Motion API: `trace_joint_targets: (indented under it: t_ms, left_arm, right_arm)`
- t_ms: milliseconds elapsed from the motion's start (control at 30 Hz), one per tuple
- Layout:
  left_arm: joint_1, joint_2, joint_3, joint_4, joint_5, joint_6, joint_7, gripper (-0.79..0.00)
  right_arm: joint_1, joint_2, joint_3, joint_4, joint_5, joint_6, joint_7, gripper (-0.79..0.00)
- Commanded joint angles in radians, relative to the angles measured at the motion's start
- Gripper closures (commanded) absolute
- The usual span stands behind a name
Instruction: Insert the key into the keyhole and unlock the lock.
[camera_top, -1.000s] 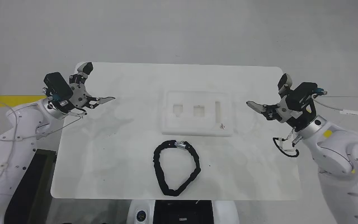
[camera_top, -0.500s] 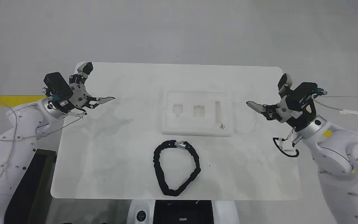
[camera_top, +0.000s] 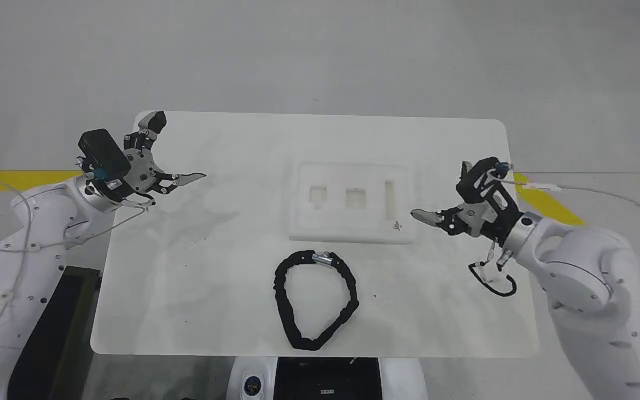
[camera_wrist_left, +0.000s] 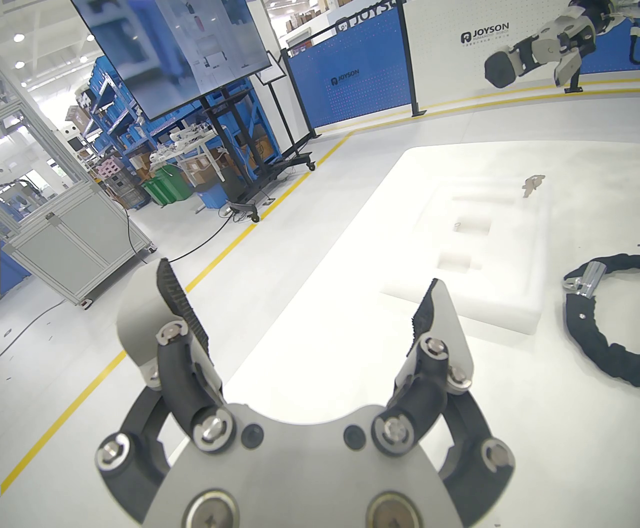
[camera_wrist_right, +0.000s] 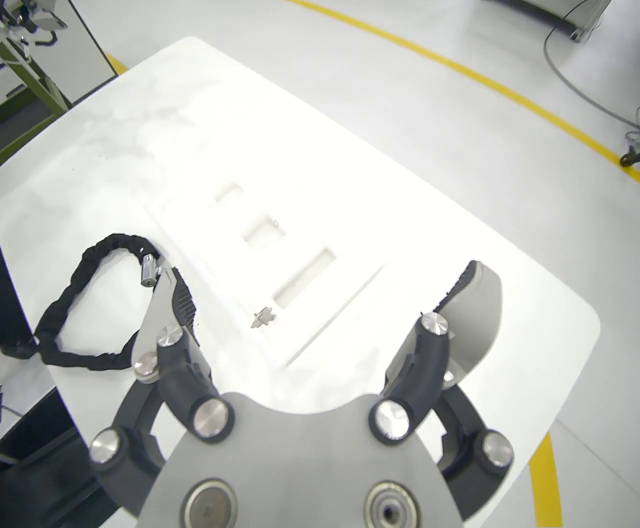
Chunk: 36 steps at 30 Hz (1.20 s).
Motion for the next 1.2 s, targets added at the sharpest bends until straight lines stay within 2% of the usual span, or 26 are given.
trace_joint_targets:
  t_ms: [0,233,367,600,867,1167]
  left_arm:
    - [0.000,0.000,0.000,0.000,0.000,0.000,0.000,-0.785]
    - [0.000,0.000,0.000,0.000,0.000,0.000,0.000,-0.785]
    - [0.000,0.000,0.000,0.000,0.000,0.000,0.000,-0.785]
    - [0.000,0.000,0.000,0.000,0.000,0.000,0.000,-0.785]
    - [0.000,0.000,0.000,0.000,0.000,0.000,0.000,-0.785]
    - [0.000,0.000,0.000,0.000,0.000,0.000,0.000,-0.785]
  right_arm:
    - [0.015,0.000,-0.016,-0.003,0.025,0.022,0.057,-0.785]
    - [0.060,0.000,-0.083,0.002,0.135,0.131,0.242,-0.785]
    - [0.090,-0.005,-0.128,0.033,0.188,0.236,0.289,-0.785]
    - [0.183,-0.016,-0.241,0.109,0.228,0.329,0.401,-0.785]
    - [0.288,-0.035,-0.349,0.187,0.273,0.384,0.444,-0.785]
    - [0.288,-0.035,-0.349,0.187,0.273,0.384,0.444,-0.785]
